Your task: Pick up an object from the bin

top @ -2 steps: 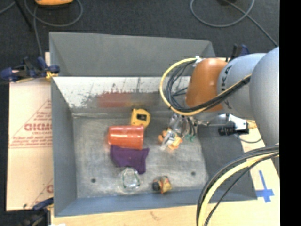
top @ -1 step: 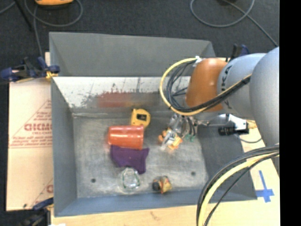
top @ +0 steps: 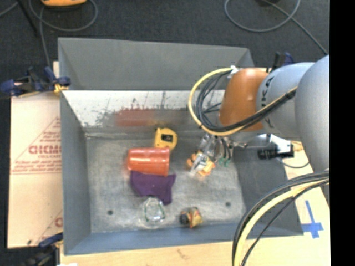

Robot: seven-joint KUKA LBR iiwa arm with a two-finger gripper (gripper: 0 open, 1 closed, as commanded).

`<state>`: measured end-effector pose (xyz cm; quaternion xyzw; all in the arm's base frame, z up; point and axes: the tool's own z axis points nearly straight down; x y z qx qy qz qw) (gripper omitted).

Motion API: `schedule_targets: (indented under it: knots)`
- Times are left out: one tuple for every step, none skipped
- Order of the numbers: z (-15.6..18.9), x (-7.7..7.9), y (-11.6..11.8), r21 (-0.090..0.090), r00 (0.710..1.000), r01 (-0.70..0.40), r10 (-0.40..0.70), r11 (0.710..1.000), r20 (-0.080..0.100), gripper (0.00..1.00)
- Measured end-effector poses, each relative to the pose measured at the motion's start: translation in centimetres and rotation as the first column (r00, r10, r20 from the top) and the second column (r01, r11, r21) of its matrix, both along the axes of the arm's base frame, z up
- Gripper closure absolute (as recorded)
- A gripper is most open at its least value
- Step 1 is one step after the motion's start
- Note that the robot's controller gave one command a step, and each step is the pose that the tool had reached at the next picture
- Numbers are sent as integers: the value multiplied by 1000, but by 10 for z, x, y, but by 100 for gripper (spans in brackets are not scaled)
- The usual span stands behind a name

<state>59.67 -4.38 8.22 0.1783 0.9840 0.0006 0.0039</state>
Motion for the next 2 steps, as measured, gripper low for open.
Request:
schedule_targets:
  knots:
    - [3,-1,0,-1,1000,-1,1,1000,0,100]
    - [7,0,-1,-1,1000,-3,3,1000,-1,100]
